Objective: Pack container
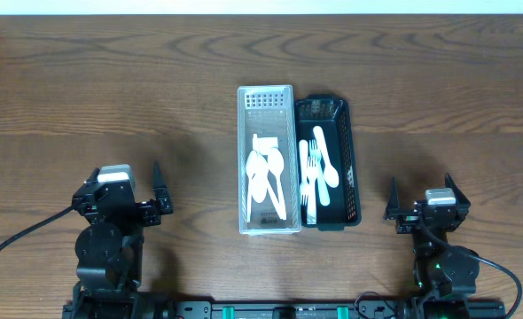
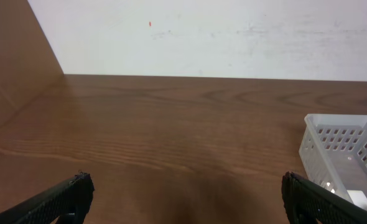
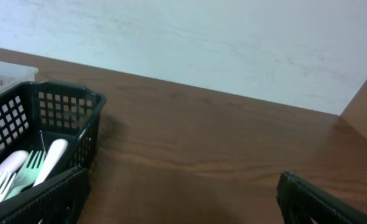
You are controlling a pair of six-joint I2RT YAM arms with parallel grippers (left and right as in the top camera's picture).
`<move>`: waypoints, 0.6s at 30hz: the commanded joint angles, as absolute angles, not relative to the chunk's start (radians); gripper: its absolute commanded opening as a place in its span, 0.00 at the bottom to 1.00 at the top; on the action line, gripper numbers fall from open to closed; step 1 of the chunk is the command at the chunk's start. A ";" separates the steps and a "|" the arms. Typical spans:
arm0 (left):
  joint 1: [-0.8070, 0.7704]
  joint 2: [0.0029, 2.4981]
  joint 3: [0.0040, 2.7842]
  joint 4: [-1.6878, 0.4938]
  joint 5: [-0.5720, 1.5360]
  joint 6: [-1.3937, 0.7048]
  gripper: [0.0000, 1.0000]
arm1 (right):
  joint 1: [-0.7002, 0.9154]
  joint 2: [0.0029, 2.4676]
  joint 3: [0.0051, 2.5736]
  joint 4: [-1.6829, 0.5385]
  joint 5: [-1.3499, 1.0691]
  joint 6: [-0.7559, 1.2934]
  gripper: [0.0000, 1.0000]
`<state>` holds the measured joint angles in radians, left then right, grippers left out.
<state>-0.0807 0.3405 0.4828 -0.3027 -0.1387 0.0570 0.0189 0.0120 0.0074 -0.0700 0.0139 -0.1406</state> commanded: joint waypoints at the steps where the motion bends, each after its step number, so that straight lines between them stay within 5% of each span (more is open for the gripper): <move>1: -0.083 0.340 0.489 -0.299 -0.150 0.067 0.98 | 0.027 0.006 0.006 -0.075 0.003 -0.154 0.99; 18: -0.083 0.315 0.488 -0.319 -0.152 0.087 0.98 | 0.027 0.006 0.006 -0.075 0.003 -0.154 0.99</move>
<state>-0.0807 0.3374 0.4828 -0.3080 -0.1390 0.0593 0.0189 0.0120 0.0074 -0.0704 0.0139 -0.1406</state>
